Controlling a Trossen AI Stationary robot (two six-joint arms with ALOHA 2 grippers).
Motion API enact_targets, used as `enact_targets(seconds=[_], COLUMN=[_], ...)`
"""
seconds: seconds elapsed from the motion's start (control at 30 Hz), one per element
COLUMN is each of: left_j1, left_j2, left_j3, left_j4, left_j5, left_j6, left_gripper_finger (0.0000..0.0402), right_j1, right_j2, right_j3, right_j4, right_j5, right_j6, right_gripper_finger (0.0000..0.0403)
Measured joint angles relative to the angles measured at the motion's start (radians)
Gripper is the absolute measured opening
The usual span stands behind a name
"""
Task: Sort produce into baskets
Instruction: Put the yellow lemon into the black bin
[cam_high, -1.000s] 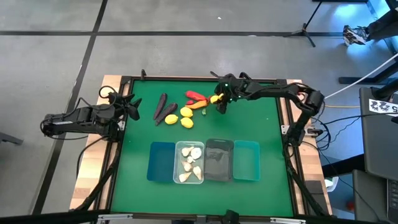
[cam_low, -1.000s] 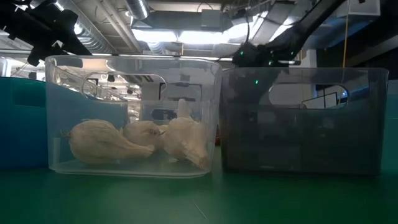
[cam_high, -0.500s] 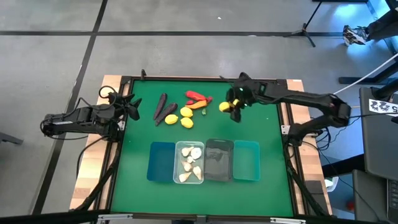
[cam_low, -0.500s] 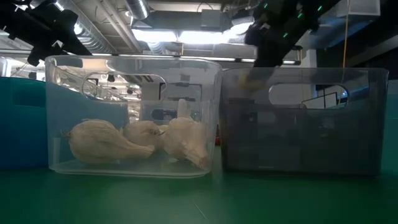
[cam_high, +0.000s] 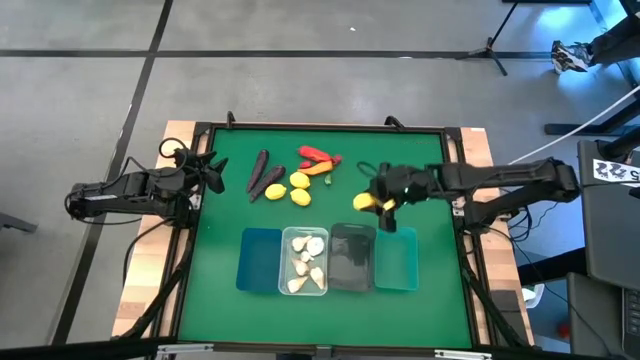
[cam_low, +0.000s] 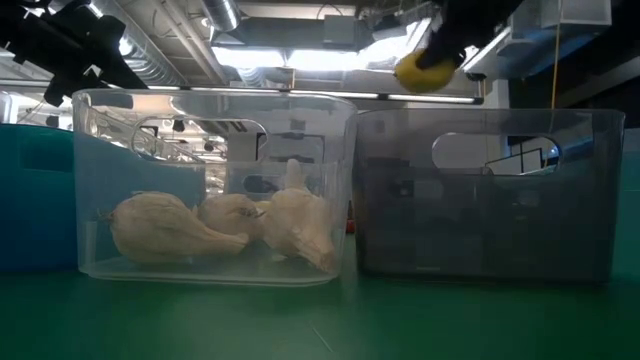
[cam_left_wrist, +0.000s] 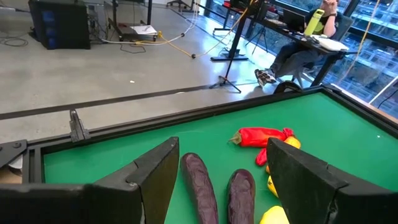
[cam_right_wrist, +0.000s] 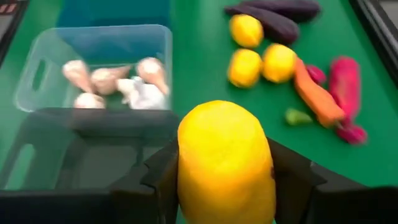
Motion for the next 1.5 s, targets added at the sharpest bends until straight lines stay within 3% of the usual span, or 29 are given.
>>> enact_targets(seconds=[0.27,0.63,0.97,1.2,1.5], left_j1=[0.0,0.0,0.0,0.0,0.0], left_j2=[0.0,0.0,0.0,0.0,0.0], left_j3=[0.0,0.0,0.0,0.0,0.0], left_j4=[0.0,0.0,0.0,0.0,0.0], left_j5=[0.0,0.0,0.0,0.0,0.0], left_j6=[0.0,-0.001,-0.001,-0.001,-0.001], left_gripper_finger=[0.0237,0.0237,0.0237,0.0237,0.0237], right_j1=[0.13,0.141,0.141,0.142,0.142], right_j2=[0.149,0.352,0.374,0.374,0.373], right_j3=[0.0,0.0,0.0,0.0,0.0], right_j4=[0.124,0.134,0.145,0.146,0.146], right_j5=[0.072,0.073,-0.019,-0.03,-0.032], right_j6=[0.0,0.033,0.058,0.048,0.044], right_gripper_finger=[0.0183,0.0184,0.0184,0.0188,0.0257])
